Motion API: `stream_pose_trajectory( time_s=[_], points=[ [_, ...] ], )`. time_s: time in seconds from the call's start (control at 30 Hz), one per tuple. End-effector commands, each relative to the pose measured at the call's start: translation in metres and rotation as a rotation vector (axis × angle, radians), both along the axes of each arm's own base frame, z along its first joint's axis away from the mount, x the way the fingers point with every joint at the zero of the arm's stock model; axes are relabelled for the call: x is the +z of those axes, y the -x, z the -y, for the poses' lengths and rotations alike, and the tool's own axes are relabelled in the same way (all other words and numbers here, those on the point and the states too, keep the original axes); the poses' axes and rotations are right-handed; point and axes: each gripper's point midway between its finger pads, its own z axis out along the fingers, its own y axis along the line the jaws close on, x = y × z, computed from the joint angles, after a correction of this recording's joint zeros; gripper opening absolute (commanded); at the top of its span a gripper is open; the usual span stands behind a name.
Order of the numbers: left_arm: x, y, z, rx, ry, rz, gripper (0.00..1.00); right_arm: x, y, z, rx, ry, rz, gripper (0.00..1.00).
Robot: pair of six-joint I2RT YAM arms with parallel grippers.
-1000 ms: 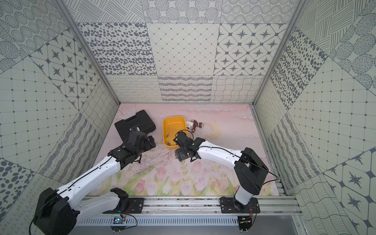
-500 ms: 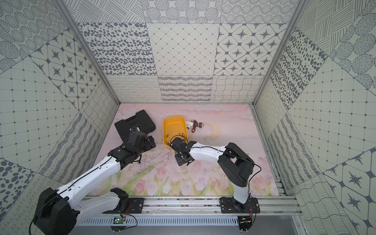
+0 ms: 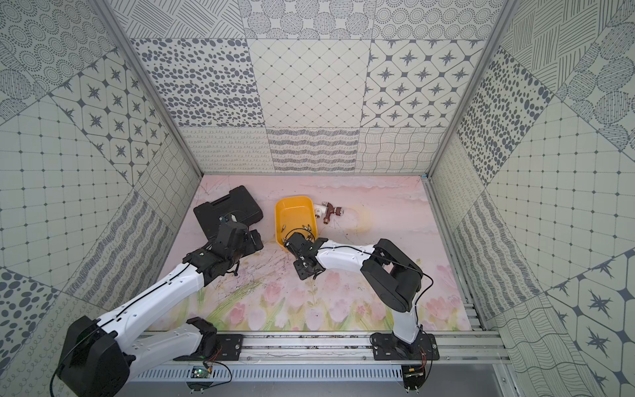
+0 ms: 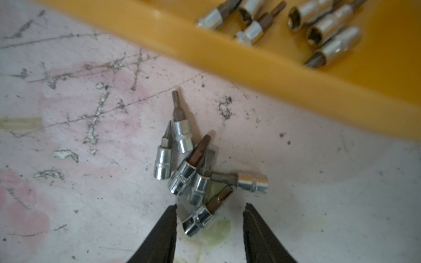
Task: Put the bit on the desktop into the storage box
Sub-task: Pick up the screwdriver bit from the center of the board.
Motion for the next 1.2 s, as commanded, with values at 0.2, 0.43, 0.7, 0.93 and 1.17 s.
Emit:
stream_pose_trajectory(
  time_s=[0.2,0.43,0.7,0.93,1.17],
  points=[
    [-0.002,0.001,0.000,-0.015,-0.012,-0.020,0.99,-0.002,-0.002,-0.004,-0.024,-0.012,0.008,0.43],
    [-0.003,0.002,-0.001,-0.013,-0.013,-0.024,0.99,-0.006,0.000,0.005,-0.047,0.003,0.000,0.37],
    [-0.003,0.003,-0.002,-0.009,-0.010,-0.025,0.99,-0.006,0.002,0.014,-0.068,0.014,0.002,0.31],
    [-0.004,0.004,-0.001,-0.010,-0.006,-0.028,0.99,-0.013,0.005,0.020,-0.082,0.021,-0.021,0.21],
    [-0.003,0.004,-0.002,-0.008,-0.007,-0.024,0.99,-0.010,0.008,0.025,-0.099,0.018,-0.018,0.11]
  ],
)
